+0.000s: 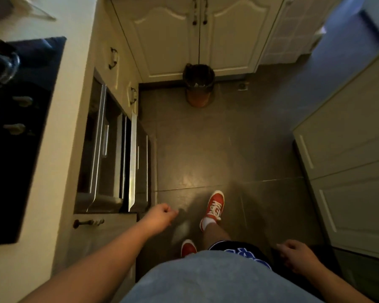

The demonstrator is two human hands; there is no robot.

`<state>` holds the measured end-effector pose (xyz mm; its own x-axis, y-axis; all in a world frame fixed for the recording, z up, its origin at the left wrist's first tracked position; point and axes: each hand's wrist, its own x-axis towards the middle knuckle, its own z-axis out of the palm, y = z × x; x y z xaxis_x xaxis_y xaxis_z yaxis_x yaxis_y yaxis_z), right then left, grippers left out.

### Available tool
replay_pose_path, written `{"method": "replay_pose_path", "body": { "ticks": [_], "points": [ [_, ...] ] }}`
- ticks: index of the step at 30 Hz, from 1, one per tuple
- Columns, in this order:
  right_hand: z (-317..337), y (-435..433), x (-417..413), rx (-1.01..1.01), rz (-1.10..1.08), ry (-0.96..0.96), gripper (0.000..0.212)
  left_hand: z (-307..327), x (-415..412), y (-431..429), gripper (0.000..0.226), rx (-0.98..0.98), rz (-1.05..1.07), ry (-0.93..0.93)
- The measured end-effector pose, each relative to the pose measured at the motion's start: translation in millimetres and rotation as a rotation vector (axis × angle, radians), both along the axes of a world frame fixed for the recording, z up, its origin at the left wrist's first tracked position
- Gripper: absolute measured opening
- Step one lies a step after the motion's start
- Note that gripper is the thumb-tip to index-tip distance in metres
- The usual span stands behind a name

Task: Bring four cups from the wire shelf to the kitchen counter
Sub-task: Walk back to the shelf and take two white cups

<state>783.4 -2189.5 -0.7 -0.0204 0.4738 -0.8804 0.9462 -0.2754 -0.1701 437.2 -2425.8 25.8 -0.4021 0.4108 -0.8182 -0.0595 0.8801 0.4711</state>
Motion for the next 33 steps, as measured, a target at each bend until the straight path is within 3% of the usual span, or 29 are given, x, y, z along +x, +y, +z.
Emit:
{"method": "replay_pose_path", "body": {
  "ticks": [9, 19, 26, 33],
  "points": [
    [-5, 130, -94, 0.0, 0.045, 0.05, 0.021, 23, -85, 120, 0.022, -0.087, -0.088, 0.033],
    [6, 274, -269, 0.032, 0.105, 0.181, 0.02, 1, -193, 185, 0.024, -0.204, 0.047, 0.025],
    [11, 353, -343, 0.107, 0.012, 0.189, 0.017, -13, -312, 280, 0.019, -0.227, -0.103, 0.031],
    [27, 403, -327, 0.164, -0.201, 0.129, 0.019, 4, -393, 440, 0.019, -0.213, -0.369, 0.038]
  ]
}}
